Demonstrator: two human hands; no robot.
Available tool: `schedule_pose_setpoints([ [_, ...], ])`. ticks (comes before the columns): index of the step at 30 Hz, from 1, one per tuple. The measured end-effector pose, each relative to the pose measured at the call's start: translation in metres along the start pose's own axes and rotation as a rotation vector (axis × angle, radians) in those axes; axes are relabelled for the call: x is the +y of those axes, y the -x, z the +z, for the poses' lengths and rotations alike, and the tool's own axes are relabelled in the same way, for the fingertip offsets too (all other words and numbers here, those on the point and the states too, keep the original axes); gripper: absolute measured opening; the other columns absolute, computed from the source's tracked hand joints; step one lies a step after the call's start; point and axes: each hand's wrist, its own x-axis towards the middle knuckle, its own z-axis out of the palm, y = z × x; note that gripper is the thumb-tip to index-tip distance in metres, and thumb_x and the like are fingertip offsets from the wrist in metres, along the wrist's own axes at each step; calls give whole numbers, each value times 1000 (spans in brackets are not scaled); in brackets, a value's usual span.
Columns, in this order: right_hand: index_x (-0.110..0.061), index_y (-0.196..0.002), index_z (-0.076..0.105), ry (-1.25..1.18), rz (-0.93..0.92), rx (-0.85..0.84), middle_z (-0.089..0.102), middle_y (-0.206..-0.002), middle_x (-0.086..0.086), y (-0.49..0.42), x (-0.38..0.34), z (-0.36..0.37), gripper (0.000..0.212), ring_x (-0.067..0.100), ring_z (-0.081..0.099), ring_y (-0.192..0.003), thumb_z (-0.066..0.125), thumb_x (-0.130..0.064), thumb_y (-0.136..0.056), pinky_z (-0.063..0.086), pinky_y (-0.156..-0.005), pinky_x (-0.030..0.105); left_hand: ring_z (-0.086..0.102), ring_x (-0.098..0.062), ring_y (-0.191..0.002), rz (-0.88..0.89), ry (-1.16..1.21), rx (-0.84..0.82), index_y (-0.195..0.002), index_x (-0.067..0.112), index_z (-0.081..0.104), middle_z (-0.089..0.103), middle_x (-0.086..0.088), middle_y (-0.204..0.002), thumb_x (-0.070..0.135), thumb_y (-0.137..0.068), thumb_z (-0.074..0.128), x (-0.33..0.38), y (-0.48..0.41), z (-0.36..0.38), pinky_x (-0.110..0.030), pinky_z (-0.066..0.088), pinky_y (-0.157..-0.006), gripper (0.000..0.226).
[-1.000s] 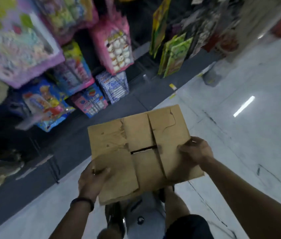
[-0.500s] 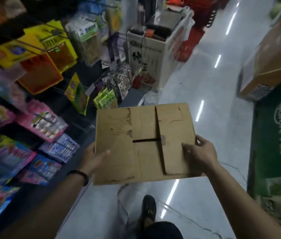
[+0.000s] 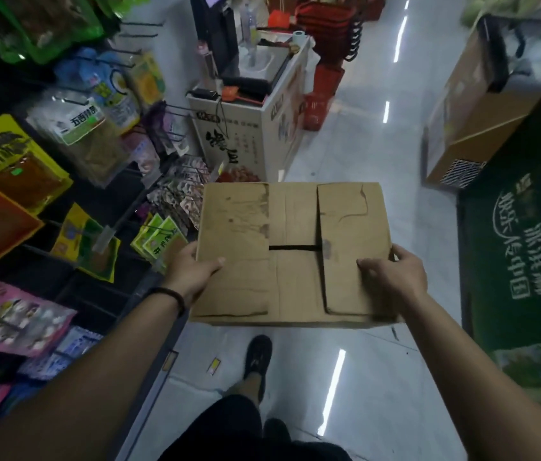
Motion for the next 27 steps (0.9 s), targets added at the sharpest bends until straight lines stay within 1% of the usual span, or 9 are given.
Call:
schedule_pose_setpoints([
  [5, -25, -136, 64, 14, 24, 47, 68, -129, -4, -83, -37, 4, 61, 21, 62, -102, 85, -41, -81, 55, -84, 41, 61, -19, -90, -43, 32, -63, -133, 9, 64, 68, -8, -117, 10, -96, 75, 43, -89, 38, -23, 44, -61, 38],
  [8, -28, -132, 64, -1, 60, 107, 66, -121, -9, -131, -66, 3, 57, 20, 63, -102, 85, -41, -81, 58, -88, 44, 61, -16, -84, -64, 47, -132, -125, 15, 62, 66, -8, -115, 9, -99, 72, 82, -149, 63, -26, 46, -63, 28],
  [11, -27, -133, 63, 14, 55, 132, 62, -116, -10, -175, -98, -5, 56, 20, 61, -103, 85, -41, -83, 55, -87, 40, 62, -11, -83, -47, 52, -175, -128, 16, 63, 67, -7, -115, 8, -98, 73, 125, -207, 87, -28, 48, -65, 32],
  [13, -26, -132, 63, -1, 73, 154, 61, -114, -10, -207, -114, -15, 54, 20, 60, -104, 84, -39, -84, 52, -86, 38, 62, -9, -83, -15, 29, -192, -124, 21, 63, 69, -6, -117, 11, -97, 75, 156, -243, 106, -27, 49, -66, 31],
  [18, -24, -132, 65, -69, 120, 228, 66, -117, -8, -293, -141, -43, 52, 19, 61, -105, 82, -36, -84, 50, -87, 37, 64, -15, -90, 57, -60, -236, -135, 20, 64, 69, -3, -120, 18, -96, 77, 238, -315, 170, -28, 50, -68, 42],
  [22, -29, -136, 63, -109, 135, 252, 69, -123, -7, -382, -162, -65, 57, 20, 64, -108, 83, -37, -83, 57, -96, 45, 60, -8, -83, 69, -71, -251, -133, 18, 64, 66, -2, -119, 18, -97, 76, 296, -371, 229, -25, 46, -64, 39],
  [23, -28, -139, 62, -111, 130, 254, 69, -127, -5, -405, -169, -72, 61, 20, 63, -108, 84, -37, -83, 56, -96, 44, 61, -10, -85, 65, -49, -251, -134, 19, 63, 66, -2, -121, 17, -97, 76, 310, -383, 243, -27, 48, -67, 40],
  [25, -27, -143, 60, -119, 108, 251, 69, -133, -2, -448, -189, -86, 65, 19, 61, -108, 85, -36, -84, 53, -94, 40, 64, -20, -97, 41, -7, -245, -134, 19, 61, 66, 0, -126, 16, -97, 76, 336, -403, 267, -32, 52, -82, 40],
  [27, -27, -145, 59, -116, 94, 240, 68, -134, -2, -494, -209, -100, 67, 21, 63, -112, 85, -36, -84, 51, -95, 39, 65, -25, -104, 17, 15, -227, -140, 14, 61, 67, -4, -129, 14, -97, 75, 361, -424, 290, -36, 52, -89, 45],
])
